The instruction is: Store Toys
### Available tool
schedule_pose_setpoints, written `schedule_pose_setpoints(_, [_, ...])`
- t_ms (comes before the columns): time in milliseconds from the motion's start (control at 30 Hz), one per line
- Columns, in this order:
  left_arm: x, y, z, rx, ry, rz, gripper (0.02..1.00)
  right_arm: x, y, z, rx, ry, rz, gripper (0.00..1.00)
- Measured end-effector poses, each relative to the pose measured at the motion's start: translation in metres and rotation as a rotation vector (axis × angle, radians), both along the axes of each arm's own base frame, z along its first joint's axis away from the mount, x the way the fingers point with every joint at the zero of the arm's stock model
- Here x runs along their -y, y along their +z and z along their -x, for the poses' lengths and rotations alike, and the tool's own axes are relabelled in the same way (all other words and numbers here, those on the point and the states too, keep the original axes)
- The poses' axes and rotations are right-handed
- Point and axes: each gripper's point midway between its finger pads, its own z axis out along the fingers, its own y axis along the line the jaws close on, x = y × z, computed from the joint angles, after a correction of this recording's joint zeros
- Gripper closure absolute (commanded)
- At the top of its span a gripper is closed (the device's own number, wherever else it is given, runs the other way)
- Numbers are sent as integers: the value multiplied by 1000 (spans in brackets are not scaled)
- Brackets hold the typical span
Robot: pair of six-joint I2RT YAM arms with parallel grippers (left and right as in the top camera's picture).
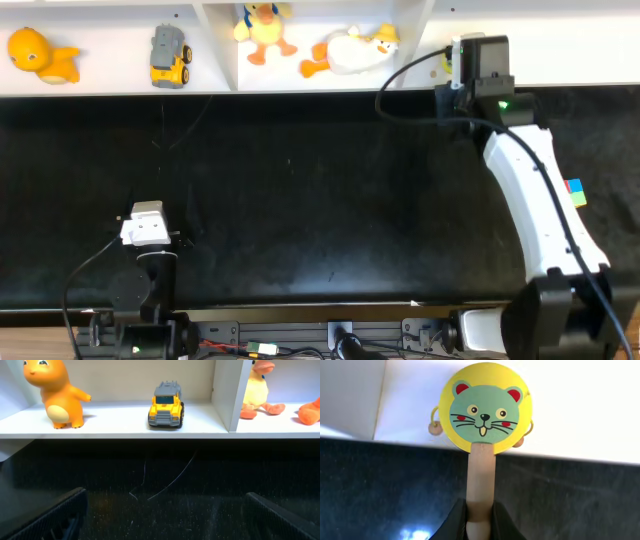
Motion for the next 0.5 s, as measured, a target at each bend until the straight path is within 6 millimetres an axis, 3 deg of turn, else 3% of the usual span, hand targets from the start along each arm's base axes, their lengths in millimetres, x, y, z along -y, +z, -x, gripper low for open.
schedule_pose_setpoints(200, [0, 0, 0, 0, 0, 0, 20, -2, -12, -20, -17, 48, 31, 958])
schedule_pose_setpoints(500, [0, 0, 0, 0, 0, 0, 20, 6, -12, -56, 44, 56, 6, 956])
